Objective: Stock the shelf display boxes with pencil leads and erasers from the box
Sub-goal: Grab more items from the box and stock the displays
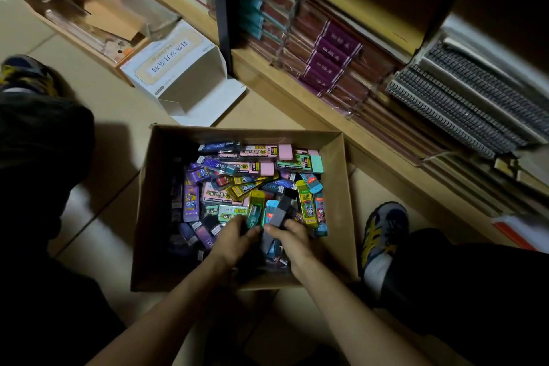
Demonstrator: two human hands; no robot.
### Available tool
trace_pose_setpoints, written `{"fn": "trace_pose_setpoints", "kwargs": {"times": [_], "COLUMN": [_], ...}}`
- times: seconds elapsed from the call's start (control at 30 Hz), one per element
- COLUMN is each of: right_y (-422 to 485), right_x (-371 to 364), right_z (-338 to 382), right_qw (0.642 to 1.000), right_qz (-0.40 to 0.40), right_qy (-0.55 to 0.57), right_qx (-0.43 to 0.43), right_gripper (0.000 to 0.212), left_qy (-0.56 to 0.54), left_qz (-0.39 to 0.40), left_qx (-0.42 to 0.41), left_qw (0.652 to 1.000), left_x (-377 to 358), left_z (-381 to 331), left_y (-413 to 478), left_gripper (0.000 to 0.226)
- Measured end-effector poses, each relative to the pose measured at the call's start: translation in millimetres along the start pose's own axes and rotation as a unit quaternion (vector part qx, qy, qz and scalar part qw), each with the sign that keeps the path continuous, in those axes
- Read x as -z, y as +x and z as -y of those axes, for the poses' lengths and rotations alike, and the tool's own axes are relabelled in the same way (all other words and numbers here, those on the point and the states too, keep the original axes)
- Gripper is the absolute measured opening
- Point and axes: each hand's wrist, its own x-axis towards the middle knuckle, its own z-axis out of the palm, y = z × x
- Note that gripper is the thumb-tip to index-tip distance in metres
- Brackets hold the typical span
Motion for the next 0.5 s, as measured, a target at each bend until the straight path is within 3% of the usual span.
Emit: {"fn": "trace_pose_setpoints", "kwargs": {"times": [0.33, 0.5], "right_y": [-4, -15], "right_x": [39, 62], "right_z": [32, 75], "right_qw": [0.997, 0.987], "right_qz": [-0.053, 0.032], "right_qy": [0.008, -0.107], "right_qx": [0.054, 0.113], "right_gripper": [0.029, 0.036], "left_qy": [-0.17, -0.203], "left_qz": [-0.006, -0.012], "left_qx": [0.022, -0.043], "left_qw": [0.985, 0.978], "left_x": [12, 26], "left_z": [1, -21], "left_y": [-7, -7], "left_gripper": [0.024, 0.016]}}
